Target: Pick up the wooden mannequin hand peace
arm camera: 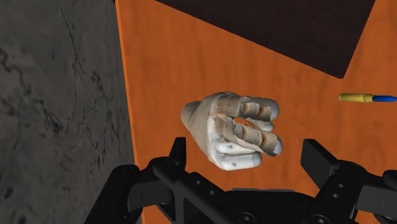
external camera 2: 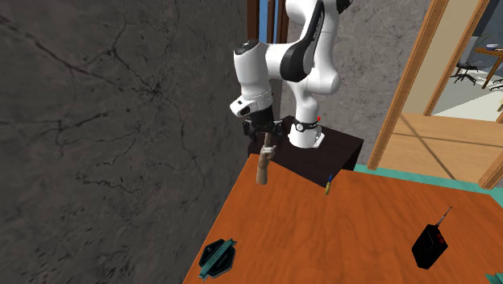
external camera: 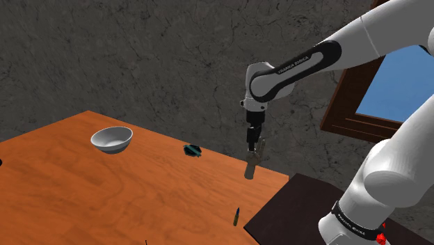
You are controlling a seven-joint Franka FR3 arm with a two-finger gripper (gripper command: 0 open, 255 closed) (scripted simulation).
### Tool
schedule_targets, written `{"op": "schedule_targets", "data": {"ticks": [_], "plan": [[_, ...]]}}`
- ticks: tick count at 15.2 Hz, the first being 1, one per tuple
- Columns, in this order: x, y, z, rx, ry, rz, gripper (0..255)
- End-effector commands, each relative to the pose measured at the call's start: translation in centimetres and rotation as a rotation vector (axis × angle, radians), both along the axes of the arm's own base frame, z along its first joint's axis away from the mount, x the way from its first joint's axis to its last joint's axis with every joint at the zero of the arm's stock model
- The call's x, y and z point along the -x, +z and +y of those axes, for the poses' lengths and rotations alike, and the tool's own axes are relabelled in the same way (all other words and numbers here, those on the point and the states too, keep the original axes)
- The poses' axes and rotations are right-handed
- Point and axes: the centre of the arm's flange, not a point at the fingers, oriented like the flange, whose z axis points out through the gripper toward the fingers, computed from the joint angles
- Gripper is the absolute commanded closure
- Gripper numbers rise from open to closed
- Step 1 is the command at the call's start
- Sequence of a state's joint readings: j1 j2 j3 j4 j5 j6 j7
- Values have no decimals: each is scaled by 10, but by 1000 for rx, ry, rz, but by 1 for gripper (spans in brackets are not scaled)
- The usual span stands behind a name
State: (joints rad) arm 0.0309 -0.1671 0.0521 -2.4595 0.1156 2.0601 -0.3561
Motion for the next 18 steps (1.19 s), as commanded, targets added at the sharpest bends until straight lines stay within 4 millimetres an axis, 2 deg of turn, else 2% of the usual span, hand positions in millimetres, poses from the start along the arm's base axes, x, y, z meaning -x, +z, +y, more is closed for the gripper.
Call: {"op": "schedule_targets", "data": {"ticks": [1, 5, 7, 8, 16, 18], "plan": [[-2, -11, 0, -1, 2, 1, 0], [-2, -32, 0, -1, 2, 1, 0], [-1, -35, 0, -1, 2, 1, 0], [-1, -36, 0, -1, 2, 1, 255], [-2, -36, 0, -1, 2, 1, 255], [-1, -30, 0, -1, 2, 1, 255]]}}
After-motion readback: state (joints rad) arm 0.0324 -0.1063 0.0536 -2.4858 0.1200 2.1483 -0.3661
